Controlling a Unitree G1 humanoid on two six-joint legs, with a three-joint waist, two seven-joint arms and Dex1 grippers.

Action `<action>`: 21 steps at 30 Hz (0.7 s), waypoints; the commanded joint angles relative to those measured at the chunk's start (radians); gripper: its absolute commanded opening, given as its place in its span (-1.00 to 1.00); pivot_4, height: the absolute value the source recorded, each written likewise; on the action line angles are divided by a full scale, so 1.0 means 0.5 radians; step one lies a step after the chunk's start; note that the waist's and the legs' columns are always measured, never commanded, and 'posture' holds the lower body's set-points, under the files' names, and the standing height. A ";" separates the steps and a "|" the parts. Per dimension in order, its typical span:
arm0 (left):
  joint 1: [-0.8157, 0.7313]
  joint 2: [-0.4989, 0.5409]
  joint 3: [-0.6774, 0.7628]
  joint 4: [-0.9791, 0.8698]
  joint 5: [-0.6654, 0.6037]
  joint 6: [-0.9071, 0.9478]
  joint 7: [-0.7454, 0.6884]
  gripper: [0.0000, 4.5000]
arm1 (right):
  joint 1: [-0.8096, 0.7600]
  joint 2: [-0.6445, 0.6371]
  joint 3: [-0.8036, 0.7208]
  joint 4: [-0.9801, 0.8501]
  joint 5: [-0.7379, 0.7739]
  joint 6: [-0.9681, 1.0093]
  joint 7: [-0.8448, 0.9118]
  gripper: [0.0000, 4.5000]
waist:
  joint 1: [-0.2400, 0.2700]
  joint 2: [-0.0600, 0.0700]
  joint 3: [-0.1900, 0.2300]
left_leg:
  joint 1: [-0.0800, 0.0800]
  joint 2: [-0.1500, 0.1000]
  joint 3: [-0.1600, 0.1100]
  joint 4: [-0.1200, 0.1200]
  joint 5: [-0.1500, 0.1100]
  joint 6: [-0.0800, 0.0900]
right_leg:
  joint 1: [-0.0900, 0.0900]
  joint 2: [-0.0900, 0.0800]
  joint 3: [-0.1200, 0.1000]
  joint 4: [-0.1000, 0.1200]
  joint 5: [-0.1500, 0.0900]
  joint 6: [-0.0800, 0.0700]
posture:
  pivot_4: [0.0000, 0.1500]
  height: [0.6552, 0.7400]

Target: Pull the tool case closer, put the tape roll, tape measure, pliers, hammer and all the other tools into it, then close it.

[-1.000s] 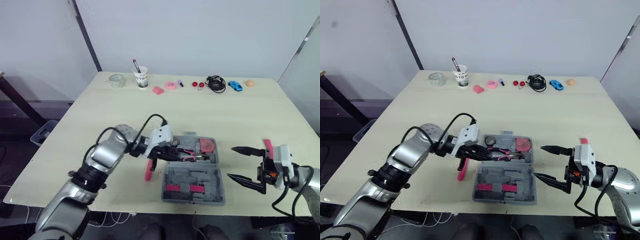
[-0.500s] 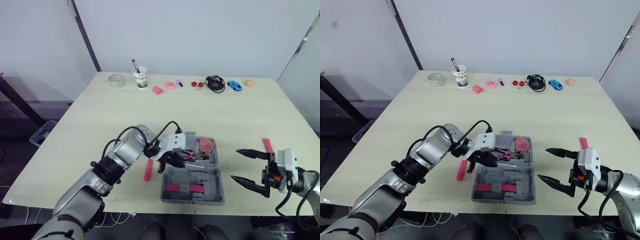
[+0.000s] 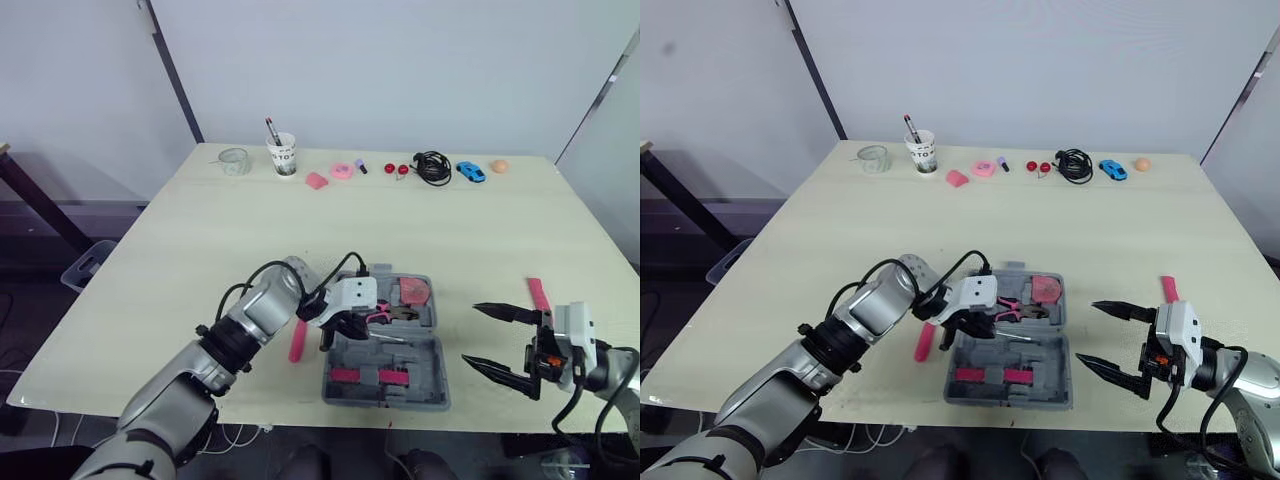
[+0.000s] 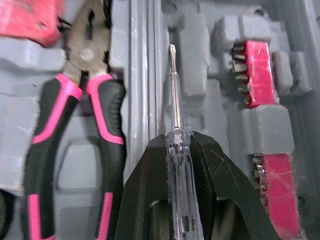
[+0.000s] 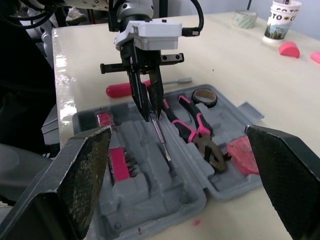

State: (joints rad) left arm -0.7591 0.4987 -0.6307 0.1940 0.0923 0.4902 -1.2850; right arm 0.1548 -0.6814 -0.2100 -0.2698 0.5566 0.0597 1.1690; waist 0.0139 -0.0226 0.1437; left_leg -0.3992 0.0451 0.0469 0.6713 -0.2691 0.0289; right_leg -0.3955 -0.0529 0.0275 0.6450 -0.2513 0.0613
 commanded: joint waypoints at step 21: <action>-0.045 -0.191 -0.028 0.137 0.131 -0.105 0.014 -0.95 | 0.007 -0.015 -0.036 -0.070 -0.030 -0.083 -0.025 1.00 | 0.009 0.002 -0.001 | 0.000 -0.004 -0.006 0.003 0.000 0.000 | 0.006 0.000 0.002 0.000 0.000 0.000 | 1.00 1.00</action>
State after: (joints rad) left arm -0.7866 0.4141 -0.6302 0.2754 0.1437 0.4474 -1.2832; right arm 0.1597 -0.6824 -0.2118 -0.2786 0.5339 0.0370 1.1569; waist 0.0183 -0.0218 0.1432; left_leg -0.3991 0.0429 0.0441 0.6730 -0.2690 0.0290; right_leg -0.3924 -0.0528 0.0285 0.6450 -0.2514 0.0615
